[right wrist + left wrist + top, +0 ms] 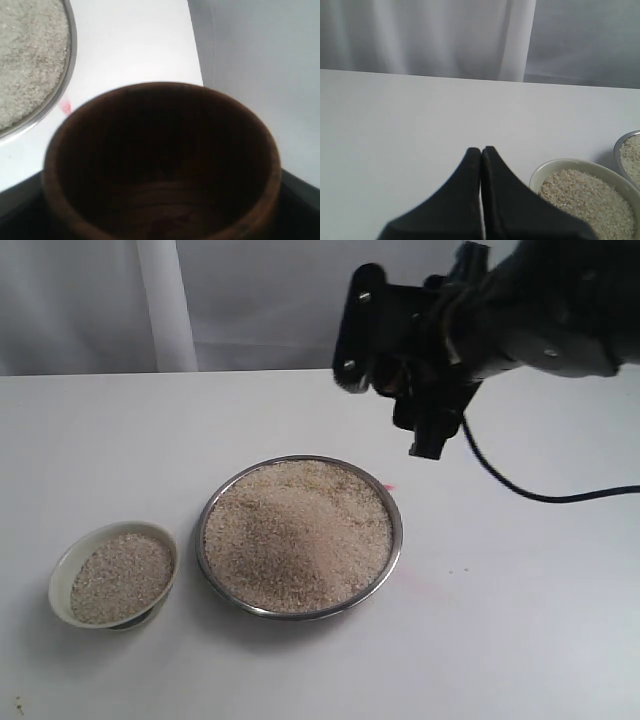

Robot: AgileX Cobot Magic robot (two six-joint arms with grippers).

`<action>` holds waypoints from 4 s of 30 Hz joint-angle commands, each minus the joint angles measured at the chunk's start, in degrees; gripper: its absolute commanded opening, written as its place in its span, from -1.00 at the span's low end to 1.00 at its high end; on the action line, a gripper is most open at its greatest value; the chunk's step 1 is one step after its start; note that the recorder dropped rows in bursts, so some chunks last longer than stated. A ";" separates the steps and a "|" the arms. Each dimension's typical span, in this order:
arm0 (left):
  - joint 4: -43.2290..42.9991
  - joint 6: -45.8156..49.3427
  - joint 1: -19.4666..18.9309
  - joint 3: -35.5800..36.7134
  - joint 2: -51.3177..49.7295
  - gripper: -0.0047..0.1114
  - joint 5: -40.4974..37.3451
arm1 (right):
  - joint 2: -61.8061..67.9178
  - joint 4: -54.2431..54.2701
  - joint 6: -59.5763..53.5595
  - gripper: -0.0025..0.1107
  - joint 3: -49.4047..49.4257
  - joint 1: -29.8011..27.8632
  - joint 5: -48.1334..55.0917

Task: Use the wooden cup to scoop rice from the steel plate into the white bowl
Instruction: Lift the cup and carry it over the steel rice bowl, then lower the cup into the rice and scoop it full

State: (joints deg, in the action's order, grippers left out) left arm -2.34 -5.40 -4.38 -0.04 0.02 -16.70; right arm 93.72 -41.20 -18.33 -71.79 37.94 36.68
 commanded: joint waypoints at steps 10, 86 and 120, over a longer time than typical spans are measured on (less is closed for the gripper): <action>-0.18 -0.11 0.37 0.04 -0.02 -0.92 0.43 | 20.96 -16.14 -9.24 -0.96 -14.25 8.98 17.03; -0.18 -0.11 0.37 0.04 -0.02 -0.92 0.43 | 34.52 -4.15 -20.72 -0.96 -20.52 15.36 17.69; -0.18 -0.11 0.37 0.04 -0.02 -0.92 0.43 | 34.52 31.82 -18.87 -0.96 -20.92 7.66 6.18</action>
State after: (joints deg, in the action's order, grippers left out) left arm -2.34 -5.40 -4.38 -0.04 0.02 -16.70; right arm 127.80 -12.59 -37.54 -93.02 46.02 45.56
